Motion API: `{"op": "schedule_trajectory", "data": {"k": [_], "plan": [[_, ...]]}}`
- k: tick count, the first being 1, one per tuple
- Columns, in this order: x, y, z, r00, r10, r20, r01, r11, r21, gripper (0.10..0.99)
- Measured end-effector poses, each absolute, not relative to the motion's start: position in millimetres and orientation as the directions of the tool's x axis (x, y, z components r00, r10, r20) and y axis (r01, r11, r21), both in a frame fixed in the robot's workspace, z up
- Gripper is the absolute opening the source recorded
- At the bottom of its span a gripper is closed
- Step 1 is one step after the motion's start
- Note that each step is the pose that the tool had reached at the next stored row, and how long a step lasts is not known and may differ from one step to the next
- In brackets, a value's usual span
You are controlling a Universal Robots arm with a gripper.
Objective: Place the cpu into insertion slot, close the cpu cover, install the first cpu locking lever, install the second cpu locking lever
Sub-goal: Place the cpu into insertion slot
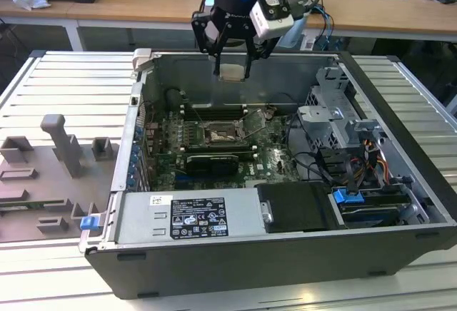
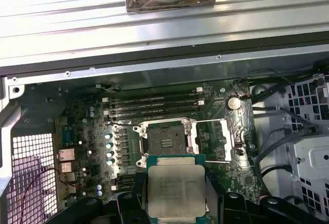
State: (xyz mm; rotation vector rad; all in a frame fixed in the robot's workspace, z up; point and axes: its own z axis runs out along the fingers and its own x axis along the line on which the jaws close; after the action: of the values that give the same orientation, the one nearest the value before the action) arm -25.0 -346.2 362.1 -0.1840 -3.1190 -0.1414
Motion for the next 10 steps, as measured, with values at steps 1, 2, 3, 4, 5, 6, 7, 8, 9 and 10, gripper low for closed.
{"op": "schedule_trajectory", "data": {"k": [1, 2, 3, 4, 5, 6, 7, 8, 9, 10], "plan": [[-25.1, -346.2, 362.1, -0.992, 0.124, 0.019, 0.126, 0.988, 0.089, 0.541], [-25.1, -346.2, 362.1, -0.991, 0.130, 0.019, 0.131, 0.987, 0.089, 0.541], [-25.0, -346.2, 362.1, -0.991, 0.133, 0.019, 0.135, 0.987, 0.089, 0.541], [-25.0, -346.2, 362.1, -0.990, 0.137, 0.019, 0.138, 0.986, 0.089, 0.541], [-25.1, -346.2, 362.1, -0.990, 0.140, 0.019, 0.141, 0.986, 0.089, 0.541], [-25.0, -346.2, 362.1, -0.989, 0.148, 0.019, 0.149, 0.985, 0.089, 0.541], [-25.0, -346.2, 362.1, -0.988, 0.152, 0.019, 0.153, 0.984, 0.089, 0.541], [-25.1, -346.2, 362.1, -0.988, 0.155, 0.019, 0.157, 0.984, 0.089, 0.541], [-25.1, -346.2, 362.1, -0.987, 0.160, 0.019, 0.161, 0.983, 0.089, 0.541], [-25.0, -346.2, 362.1, -0.986, 0.164, 0.019, 0.165, 0.982, 0.089, 0.541]]}}
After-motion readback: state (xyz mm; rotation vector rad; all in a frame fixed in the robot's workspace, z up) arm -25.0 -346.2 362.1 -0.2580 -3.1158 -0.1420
